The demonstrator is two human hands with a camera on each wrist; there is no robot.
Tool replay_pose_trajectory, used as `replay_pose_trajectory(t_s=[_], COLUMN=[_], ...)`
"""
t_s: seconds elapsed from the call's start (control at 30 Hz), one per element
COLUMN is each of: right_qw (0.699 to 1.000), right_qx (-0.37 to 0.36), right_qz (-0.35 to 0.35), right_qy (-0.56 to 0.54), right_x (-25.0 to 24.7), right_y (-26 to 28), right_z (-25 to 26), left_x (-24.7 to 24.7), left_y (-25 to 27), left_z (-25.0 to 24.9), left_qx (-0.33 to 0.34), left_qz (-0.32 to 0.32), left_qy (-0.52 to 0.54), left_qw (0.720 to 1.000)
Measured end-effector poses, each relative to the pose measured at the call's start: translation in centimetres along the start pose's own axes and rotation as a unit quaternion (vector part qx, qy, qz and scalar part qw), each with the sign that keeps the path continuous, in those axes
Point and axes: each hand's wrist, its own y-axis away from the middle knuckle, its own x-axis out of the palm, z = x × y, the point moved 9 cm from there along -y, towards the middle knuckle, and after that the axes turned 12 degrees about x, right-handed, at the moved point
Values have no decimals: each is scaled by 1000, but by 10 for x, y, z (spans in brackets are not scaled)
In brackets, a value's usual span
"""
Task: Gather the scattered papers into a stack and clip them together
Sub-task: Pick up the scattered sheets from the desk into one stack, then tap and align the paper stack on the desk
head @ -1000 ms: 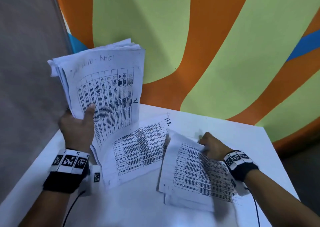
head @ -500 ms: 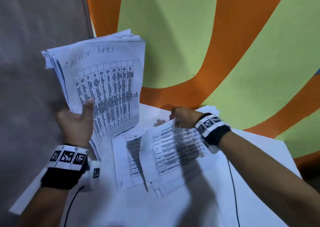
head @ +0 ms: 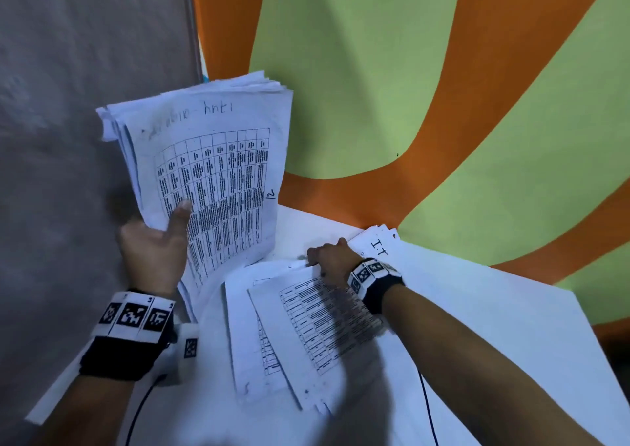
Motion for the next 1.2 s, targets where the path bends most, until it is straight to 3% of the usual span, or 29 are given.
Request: replay_pose_trajectory(t_s=[0.1, 0.27, 0.4, 0.53, 0.67, 0.87, 1.0, 1.03, 1.1, 1.2], right_qw=[995, 974, 925, 903, 913, 948, 942, 941, 940, 938], right_qx=[15, 49, 96, 55, -19, -166, -211, -210, -203, -166], right_qz=[-59, -213, -357, -415, -402, -267, -246, -241, -244, -258], right_qy=[-78, -66, -90, -93, -63, -38, -90, -114, -125, -160], right_x=[1, -8, -61, -118, -129, -51, -31, -26, -19, -8], right_y=[33, 116, 198, 236, 218, 165, 168, 168, 169, 166], right_z=[-14, -73, -123, -99, -45, 31, 54, 55, 63, 65], left_x=[11, 38, 73, 107, 138, 153, 157, 155, 154, 143], left_y=[0, 11, 30, 58, 98, 167, 215, 223, 227, 225], left_z=[-3, -13, -29, -33, -28, 42, 49, 54, 64, 69], left_qx=[-15, -11, -12, -56, -151, -392, -540, -551, -540, -493], left_qz=[20, 49, 95, 134, 169, 256, 288, 298, 301, 282], left_qy=[19, 34, 57, 86, 166, 154, 270, 264, 265, 235], left_qw=[1000, 998, 994, 986, 960, 870, 744, 733, 740, 789])
